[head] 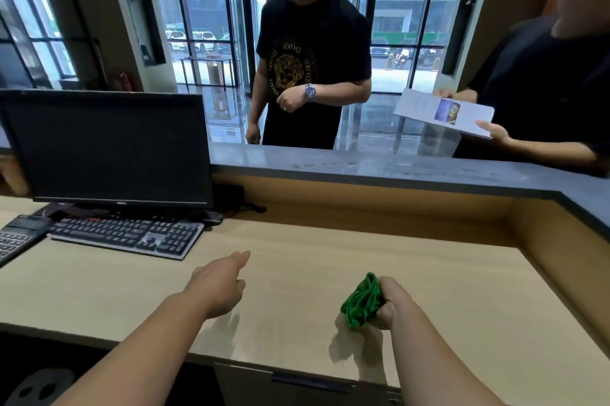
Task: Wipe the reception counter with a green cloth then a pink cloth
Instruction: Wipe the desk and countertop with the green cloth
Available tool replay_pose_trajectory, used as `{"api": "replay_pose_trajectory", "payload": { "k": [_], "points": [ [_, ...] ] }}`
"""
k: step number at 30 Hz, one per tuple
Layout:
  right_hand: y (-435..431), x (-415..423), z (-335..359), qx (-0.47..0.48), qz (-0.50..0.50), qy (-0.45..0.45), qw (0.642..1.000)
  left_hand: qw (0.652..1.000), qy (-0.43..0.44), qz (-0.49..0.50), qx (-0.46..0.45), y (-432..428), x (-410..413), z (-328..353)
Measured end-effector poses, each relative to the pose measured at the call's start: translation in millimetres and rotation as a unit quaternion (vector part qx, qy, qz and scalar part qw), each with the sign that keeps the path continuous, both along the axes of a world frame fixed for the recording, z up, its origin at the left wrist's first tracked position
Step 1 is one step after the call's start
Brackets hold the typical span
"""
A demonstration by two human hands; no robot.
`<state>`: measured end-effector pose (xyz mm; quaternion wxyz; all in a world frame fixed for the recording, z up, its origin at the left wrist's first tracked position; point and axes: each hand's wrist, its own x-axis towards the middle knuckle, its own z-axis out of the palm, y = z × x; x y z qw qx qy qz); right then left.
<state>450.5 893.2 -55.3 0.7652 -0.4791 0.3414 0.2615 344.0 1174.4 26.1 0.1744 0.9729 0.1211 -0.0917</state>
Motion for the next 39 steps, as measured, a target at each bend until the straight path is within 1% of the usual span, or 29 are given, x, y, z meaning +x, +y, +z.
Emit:
{"api": "replay_pose_trajectory", "payload": {
  "k": [3,6,8,9,10,11,13,15,16,17,18,21,22,23,25,28,31,35,37,39],
  "points": [
    [11.5,39.1,25.2,-0.013,0.030,-0.036,0.999,1.000,-0.003,0.010,-0.001,5.0,22.3,0.6],
    [22.9,89.4,67.9,-0.017,0.041,-0.110,0.993,1.000,-0.006,0.026,-0.012,7.3,51.3,2.3],
    [27.6,125.1,96.1,-0.071,0.049,-0.183,0.979,0.999,-0.014,0.035,-0.014,7.6,72.9,4.9],
    [28.4,139.4,109.7,-0.125,0.050,-0.230,0.964,0.999,-0.017,0.039,-0.017,7.1,82.0,7.0],
    [29.6,156.2,119.8,-0.182,0.055,-0.283,0.940,0.999,-0.022,0.039,-0.020,5.8,92.0,9.2],
    [30.7,173.4,127.4,-0.248,0.078,-0.332,0.907,0.999,-0.025,0.037,-0.019,4.2,102.5,11.5],
    [34.0,200.6,136.2,-0.375,0.146,-0.406,0.821,0.999,-0.033,0.029,-0.015,0.1,119.3,15.3],
    [37.9,221.9,135.3,-0.479,0.199,-0.447,0.729,0.998,-0.043,0.032,-0.023,-4.1,134.0,16.4],
    [39.7,231.3,132.0,-0.519,0.217,-0.453,0.692,0.998,-0.048,0.033,-0.027,-5.8,139.8,16.4],
    [40.5,240.4,126.4,-0.547,0.231,-0.452,0.666,0.998,-0.052,0.032,-0.029,-7.3,144.8,16.3],
    [41.0,248.0,120.3,-0.570,0.246,-0.451,0.641,0.998,-0.056,0.028,-0.027,-8.1,149.1,16.0],
    [42.4,258.6,102.2,-0.637,0.322,-0.409,0.569,0.997,-0.067,0.021,-0.019,-5.7,159.7,14.0],
    [44.0,261.1,98.7,-0.658,0.333,-0.398,0.546,0.997,-0.070,0.023,-0.021,-3.4,162.7,13.6],
    [46.8,263.7,97.6,-0.670,0.335,-0.393,0.533,0.997,-0.072,0.026,-0.021,-0.6,165.9,12.7],
    [55.2,270.6,100.0,-0.676,0.342,-0.383,0.528,0.997,-0.072,0.029,-0.017,5.9,172.1,11.0],
    [71.9,281.2,101.3,-0.675,0.359,-0.344,0.545,0.997,-0.071,0.027,-0.012,17.0,183.3,10.2],
    [99.2,282.2,100.5,-0.681,0.349,-0.307,0.566,0.997,-0.073,0.021,-0.002,29.7,196.2,9.9],
    [159.9,278.7,102.0,-0.672,0.342,-0.310,0.579,0.997,-0.078,0.013,-0.006,54.3,212.9,9.0],
    [200.3,276.8,99.7,-0.662,0.355,-0.333,0.570,0.996,-0.087,0.011,-0.011,71.0,217.5,6.9],
    [240.6,273.6,98.3,-0.649,0.382,-0.371,0.543,0.995,-0.093,0.010,-0.022,86.5,220.5,5.7]
  ]
}}
